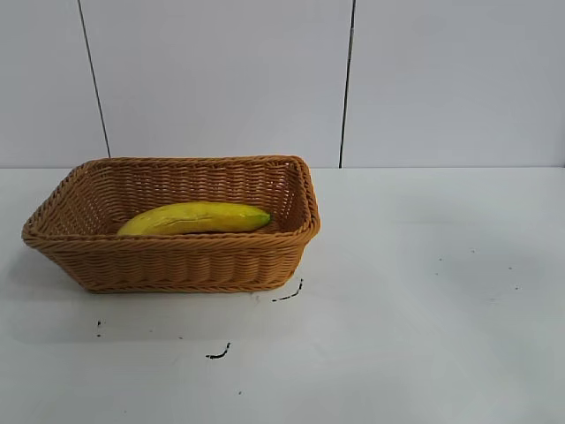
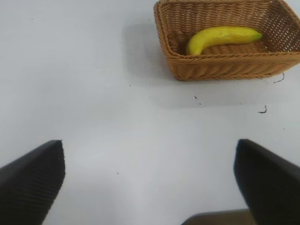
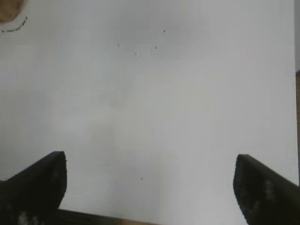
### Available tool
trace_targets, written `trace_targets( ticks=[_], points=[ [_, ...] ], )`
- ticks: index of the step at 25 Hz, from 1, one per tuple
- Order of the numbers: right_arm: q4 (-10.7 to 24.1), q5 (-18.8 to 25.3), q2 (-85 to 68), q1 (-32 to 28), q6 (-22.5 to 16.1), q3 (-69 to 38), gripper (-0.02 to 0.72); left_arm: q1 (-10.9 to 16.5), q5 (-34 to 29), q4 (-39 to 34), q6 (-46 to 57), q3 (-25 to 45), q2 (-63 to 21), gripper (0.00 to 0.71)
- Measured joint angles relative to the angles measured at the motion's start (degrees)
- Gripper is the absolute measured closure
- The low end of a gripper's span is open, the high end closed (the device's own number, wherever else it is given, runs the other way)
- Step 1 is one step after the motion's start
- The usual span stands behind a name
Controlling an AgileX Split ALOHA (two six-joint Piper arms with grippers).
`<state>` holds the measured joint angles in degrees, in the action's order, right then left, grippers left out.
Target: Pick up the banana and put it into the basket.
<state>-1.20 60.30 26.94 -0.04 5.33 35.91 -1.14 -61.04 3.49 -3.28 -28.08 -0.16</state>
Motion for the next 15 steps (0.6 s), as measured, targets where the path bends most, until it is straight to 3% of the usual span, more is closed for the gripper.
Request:
trace_targets(
  ticks=[5,15],
  points=[
    [0.06,-0.92,-12.29,0.00,-0.20,-7.10,0.014,0.00,0.00,0.00,0.00,0.00,0.00,0.015],
    [0.24,-1.78,-22.12,0.00,-1.74,-7.50,0.010,0.00,0.00,0.00,0.00,0.00,0.00,0.015]
  ],
)
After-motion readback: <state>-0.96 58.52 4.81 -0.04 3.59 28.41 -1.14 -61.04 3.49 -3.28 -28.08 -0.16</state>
